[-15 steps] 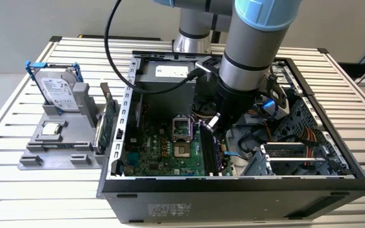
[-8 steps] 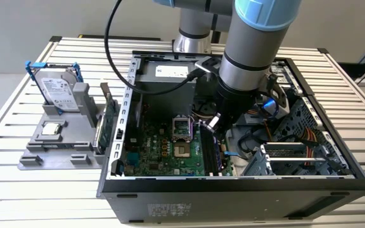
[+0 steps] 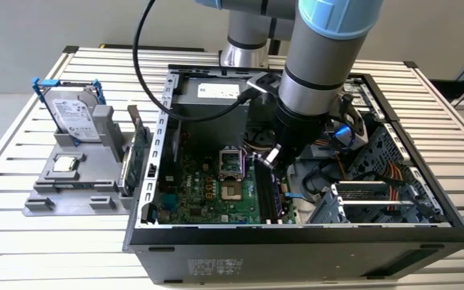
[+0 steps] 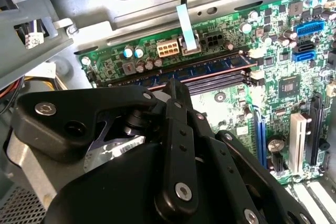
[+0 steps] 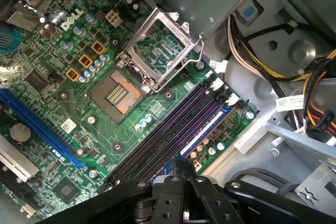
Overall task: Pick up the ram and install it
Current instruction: 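Press down the ram until it locks into place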
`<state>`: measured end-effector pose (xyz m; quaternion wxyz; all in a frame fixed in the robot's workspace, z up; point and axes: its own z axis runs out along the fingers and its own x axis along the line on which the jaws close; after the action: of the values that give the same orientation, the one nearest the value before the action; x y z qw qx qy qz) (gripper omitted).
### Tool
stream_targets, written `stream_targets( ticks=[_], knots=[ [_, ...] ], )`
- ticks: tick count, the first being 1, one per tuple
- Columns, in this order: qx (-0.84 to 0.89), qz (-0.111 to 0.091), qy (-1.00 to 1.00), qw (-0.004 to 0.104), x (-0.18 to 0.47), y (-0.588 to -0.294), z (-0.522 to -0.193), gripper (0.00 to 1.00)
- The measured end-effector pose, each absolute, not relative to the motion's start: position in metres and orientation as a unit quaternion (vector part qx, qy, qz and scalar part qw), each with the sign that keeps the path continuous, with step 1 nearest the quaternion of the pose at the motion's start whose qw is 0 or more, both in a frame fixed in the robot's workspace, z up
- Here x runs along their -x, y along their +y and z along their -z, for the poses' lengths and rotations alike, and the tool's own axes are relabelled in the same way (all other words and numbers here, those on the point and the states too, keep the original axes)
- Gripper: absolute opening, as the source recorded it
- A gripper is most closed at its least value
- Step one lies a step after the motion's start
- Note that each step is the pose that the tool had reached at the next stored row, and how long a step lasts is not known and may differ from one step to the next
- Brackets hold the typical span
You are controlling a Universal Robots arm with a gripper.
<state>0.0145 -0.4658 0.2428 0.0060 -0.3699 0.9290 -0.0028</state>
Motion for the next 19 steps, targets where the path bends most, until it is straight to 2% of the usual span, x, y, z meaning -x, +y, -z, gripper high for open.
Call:
stream_targets(
  ticks=[19],
  knots=[
    [0.401, 0.003, 0.916, 0.006, -0.0146, -0.4658, -0.2428, 0.0]
  ],
)
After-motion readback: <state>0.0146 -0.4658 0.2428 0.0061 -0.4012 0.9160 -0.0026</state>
